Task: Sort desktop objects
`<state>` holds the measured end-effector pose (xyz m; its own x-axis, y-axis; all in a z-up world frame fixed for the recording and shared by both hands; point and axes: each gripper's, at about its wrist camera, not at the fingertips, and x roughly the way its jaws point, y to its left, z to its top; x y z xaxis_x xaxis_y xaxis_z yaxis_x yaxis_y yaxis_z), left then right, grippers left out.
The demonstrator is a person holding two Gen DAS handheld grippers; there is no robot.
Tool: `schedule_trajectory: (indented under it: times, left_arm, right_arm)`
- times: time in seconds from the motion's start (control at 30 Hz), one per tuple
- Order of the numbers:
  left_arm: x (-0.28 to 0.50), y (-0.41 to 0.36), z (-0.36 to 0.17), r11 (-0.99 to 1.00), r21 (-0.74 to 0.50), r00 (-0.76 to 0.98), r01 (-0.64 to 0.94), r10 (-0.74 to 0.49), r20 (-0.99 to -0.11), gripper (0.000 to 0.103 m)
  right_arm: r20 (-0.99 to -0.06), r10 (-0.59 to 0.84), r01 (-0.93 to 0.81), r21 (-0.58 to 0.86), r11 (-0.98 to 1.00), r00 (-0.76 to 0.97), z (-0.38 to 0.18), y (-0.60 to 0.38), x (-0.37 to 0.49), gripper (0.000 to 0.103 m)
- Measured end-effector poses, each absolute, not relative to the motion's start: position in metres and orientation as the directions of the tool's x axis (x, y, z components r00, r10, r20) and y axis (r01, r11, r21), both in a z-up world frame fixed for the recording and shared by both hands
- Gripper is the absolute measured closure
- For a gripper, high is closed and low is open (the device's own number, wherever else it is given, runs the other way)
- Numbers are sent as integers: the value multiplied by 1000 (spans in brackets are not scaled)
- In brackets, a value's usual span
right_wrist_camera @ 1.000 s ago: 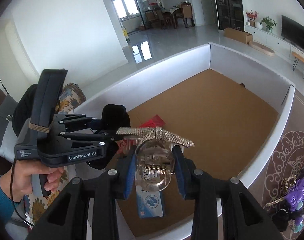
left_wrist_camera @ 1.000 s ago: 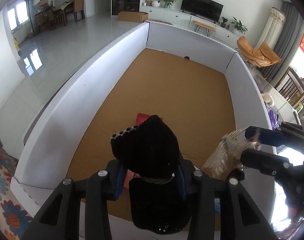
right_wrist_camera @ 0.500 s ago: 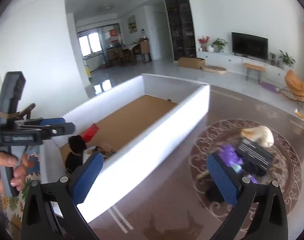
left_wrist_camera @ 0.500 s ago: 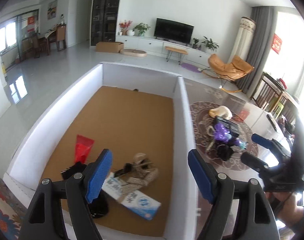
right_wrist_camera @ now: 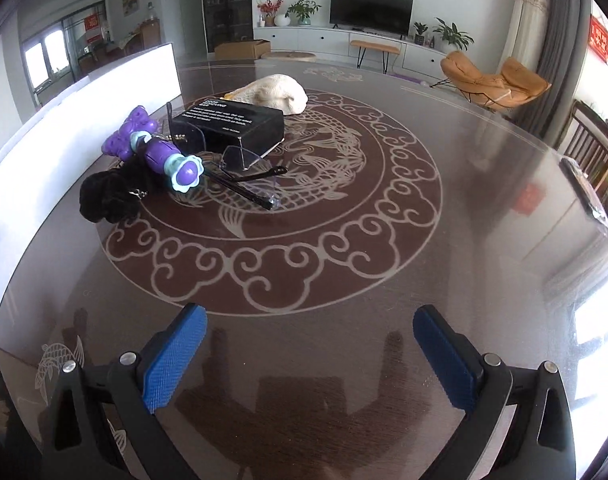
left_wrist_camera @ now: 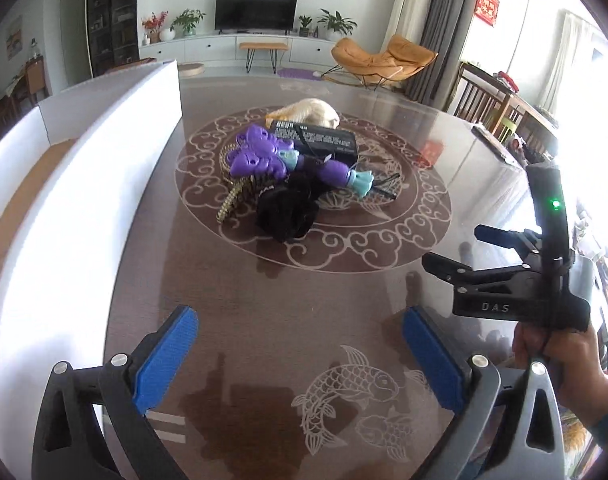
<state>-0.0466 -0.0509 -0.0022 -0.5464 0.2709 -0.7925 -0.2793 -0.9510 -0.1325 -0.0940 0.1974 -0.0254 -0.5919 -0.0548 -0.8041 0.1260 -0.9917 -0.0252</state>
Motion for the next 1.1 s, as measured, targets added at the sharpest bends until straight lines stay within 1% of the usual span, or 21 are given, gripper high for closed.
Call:
schedule_trajectory:
  times: [0.1, 0.23, 0.37, 0.57, 1.1]
  left_arm:
    - [-60, -42, -23, -960, -115, -542, -257, 241, -805, 0]
    - [-72, -29, -34, -965, -40, -559, -259, 183, -809, 0]
    - [-80, -22, -40, -959, -12, -554, -283, 173, -815, 0]
    - [-82, -20, -46, -958, 3, -552, -287, 163, -818, 0]
    - [-84, -19, -47, -958, 1, -555, -285, 164, -815, 0]
  right_arm:
    - [-815, -52, 116, -18, -993, -577, -34, 198, -96, 0]
    - [-796, -30, 84, -26, -996, -605, -31, 201, -91, 0]
    - [-807, -35, 29, 22, -999, -589, -35, 213, -93, 0]
    - [-813, -2, 26, -16, -1000, -582, -37, 206, -96, 0]
    - [-814, -6, 26, -11, -1000, -580, -38, 207, -96, 0]
